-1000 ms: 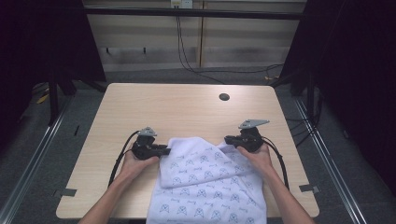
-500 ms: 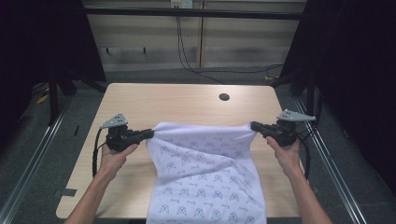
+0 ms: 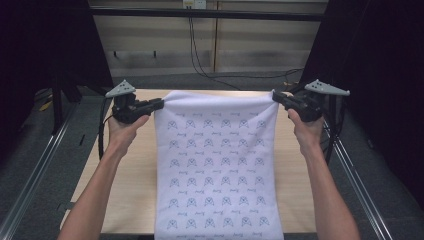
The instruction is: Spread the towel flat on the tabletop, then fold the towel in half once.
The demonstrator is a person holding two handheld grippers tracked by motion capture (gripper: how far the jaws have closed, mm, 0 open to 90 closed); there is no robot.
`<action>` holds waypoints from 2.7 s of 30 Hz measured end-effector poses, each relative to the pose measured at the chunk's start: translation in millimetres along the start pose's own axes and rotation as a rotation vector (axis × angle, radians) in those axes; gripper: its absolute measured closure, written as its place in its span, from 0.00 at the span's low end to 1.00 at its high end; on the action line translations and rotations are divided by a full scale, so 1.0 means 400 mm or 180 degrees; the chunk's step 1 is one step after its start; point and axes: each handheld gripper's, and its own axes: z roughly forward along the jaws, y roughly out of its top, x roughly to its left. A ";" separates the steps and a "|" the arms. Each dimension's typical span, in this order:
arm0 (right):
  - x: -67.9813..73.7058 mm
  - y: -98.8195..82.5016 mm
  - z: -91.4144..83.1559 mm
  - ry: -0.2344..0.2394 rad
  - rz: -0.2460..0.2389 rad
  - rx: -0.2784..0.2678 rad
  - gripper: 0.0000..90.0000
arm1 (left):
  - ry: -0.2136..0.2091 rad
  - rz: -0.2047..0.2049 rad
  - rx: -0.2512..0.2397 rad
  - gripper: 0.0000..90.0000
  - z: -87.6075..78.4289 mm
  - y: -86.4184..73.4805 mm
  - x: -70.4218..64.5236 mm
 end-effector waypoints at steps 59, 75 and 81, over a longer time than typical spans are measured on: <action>0.195 -0.474 -0.094 0.0734 -0.0212 0.1930 0.96 | -0.0844 0.0220 0.1494 0.98 -0.076 -0.461 -0.215; 0.161 -0.436 -0.136 0.0577 0.0019 0.1590 0.85 | -0.0818 0.0058 0.1154 0.87 -0.091 -0.411 -0.182; 0.075 -0.404 -0.040 0.0278 -0.0043 0.1515 0.82 | -0.0529 -0.0092 0.1072 0.82 0.005 -0.370 -0.100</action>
